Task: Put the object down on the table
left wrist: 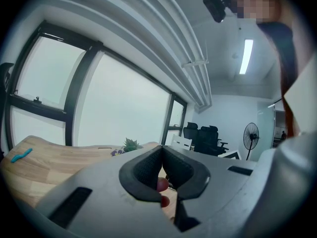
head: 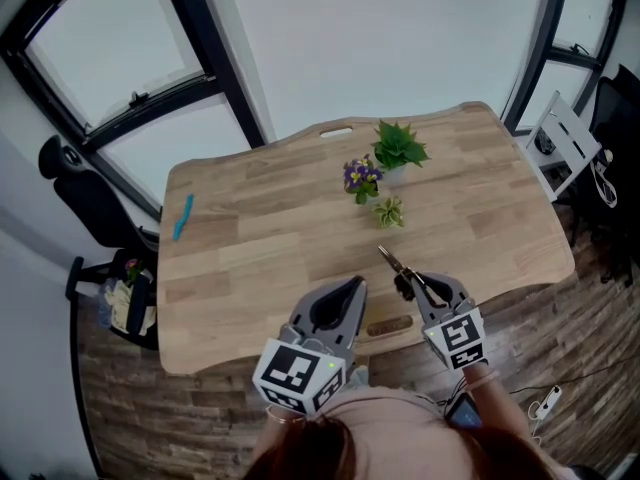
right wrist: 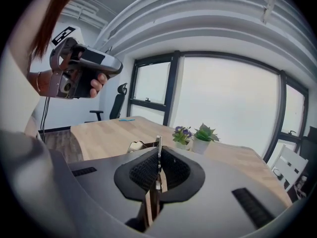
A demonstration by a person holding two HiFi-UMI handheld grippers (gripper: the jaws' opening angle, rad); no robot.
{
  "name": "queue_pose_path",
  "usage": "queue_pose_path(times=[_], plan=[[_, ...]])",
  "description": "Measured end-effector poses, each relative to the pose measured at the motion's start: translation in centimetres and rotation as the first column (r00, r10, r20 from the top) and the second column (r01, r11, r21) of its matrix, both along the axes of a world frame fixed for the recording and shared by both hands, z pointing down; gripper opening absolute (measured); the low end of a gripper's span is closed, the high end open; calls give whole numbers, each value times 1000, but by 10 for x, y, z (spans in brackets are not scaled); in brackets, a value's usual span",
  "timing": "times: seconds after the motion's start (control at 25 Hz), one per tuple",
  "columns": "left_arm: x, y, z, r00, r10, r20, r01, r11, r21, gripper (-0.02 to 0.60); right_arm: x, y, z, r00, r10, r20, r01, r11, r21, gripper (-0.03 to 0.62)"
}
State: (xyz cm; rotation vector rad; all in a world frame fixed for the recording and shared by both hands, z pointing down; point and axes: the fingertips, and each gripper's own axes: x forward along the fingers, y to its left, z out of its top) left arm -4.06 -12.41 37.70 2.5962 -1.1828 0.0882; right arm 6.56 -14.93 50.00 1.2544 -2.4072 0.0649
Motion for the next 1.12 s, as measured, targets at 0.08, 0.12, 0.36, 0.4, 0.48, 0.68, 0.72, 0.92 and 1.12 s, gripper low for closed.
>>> queue_pose_path(times=[0.08, 0.12, 0.36, 0.4, 0.48, 0.68, 0.72, 0.92, 1.12], plan=[[0, -2, 3, 1000, 4, 2, -4, 1000, -4, 3, 0, -3, 7, 1000, 0, -20, 0, 1000, 0, 2], [1, -3, 4, 1000, 5, 1, -5, 1000, -7, 3, 0, -5, 11, 1000, -1, -29, 1, 1000, -1, 2], [-1, -7, 10, 1000, 9, 0, -9, 1000, -30, 3, -4, -11, 32, 997, -12, -71, 11, 1000, -13, 2], [-1, -7, 11, 1000, 9, -2, -9, 999, -32, 2, -5, -12, 36, 997, -14, -78, 13, 1000, -14, 2], [-1, -9, 13, 1000, 7, -5, -7, 999, -36, 3, -6, -13, 44, 995, -19, -96, 18, 1000, -15, 2], [-5, -12, 16, 1000, -4, -16, 3, 999, -46, 3, -8, -16, 66, 988, -37, -149, 37, 999, -5, 0], [-5, -13, 16, 1000, -5, -18, 4, 999, -48, 3, -8, -17, 70, 987, -35, -157, 35, 999, -9, 2], [-9, -13, 19, 1000, -3, -13, 3, 999, -49, 3, -6, -22, 86, 982, -23, -186, 20, 1000, -21, 1], [-15, -14, 21, 1000, -21, -17, 20, 998, -55, 3, -4, -26, 101, 973, -20, -229, 16, 1000, -20, 2]])
